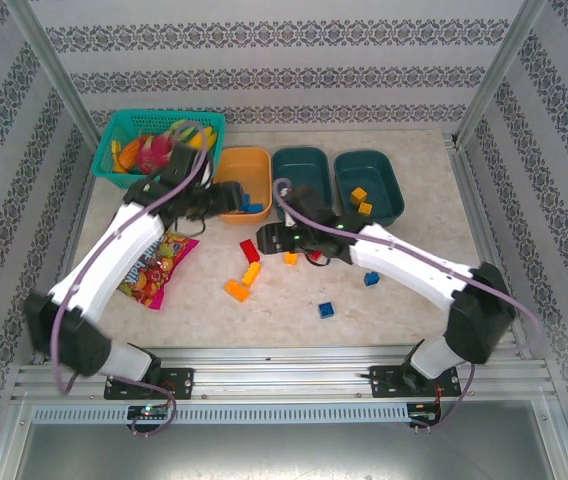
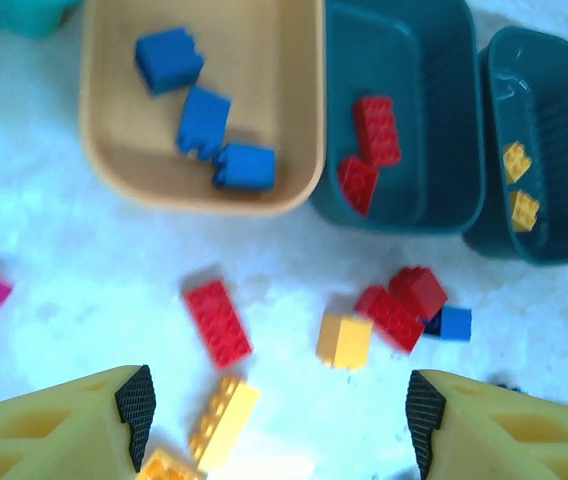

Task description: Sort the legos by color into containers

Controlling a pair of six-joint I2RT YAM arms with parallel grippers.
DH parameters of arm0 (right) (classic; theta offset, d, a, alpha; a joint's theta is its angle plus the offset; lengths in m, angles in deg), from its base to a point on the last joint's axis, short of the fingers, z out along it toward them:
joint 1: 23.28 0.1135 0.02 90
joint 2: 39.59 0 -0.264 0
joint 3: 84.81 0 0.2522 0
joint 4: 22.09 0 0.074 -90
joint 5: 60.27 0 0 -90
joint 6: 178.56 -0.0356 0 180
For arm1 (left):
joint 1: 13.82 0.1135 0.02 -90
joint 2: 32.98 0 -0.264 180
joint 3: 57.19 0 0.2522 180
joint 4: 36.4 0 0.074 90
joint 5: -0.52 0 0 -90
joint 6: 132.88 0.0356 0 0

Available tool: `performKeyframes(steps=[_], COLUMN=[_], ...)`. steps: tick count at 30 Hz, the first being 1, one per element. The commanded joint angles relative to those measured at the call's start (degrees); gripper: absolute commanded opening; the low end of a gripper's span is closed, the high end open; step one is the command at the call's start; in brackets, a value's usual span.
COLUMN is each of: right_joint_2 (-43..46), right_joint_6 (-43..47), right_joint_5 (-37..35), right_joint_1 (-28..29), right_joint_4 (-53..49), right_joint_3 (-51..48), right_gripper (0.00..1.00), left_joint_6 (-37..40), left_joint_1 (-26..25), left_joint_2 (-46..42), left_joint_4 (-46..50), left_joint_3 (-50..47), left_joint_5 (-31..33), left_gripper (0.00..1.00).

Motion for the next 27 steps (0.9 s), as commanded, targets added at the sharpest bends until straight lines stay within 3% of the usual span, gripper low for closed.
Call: performKeyframes(steps=[1,5,12,21,27], right_joint_2=[-7.17,-16.77,-30.92,-43.95,-46.66], right_joint_6=[4.83,5.74,7.73,9.90,10.49], right_joint_5=[-7.26,-9.30,-11.41,-14.04,-12.81], right_joint_1=[2.95,4.64,5.04,4.76,4.17], right_joint_4=[-4.54,-9.22,-14.35,-21.19,-20.54], right_joint_3=[6.06,14.52,26.19,38.66,40.15], right_gripper=[0.78,0.77,0.75,0.68,0.50], left_joint_6=[-6.66,-9.68,-15.23,-15.65,-15.69], left_joint_1=[0.29,0.36,0.34,0.31,0.35], left_joint_2=[-9.93,-24.28,-40.81,-42.98,-42.99], left_joint_4=[-5.31,-5.11,-0.31,2.03,2.35], left_joint_3=[-14.43,-27.24,-37.76,-36.98,-36.17], left_joint_5=[-2.22,-3.69,-3.27,-2.62,-2.78], left_gripper=[0.79,0.89,0.89,0.89,0.88])
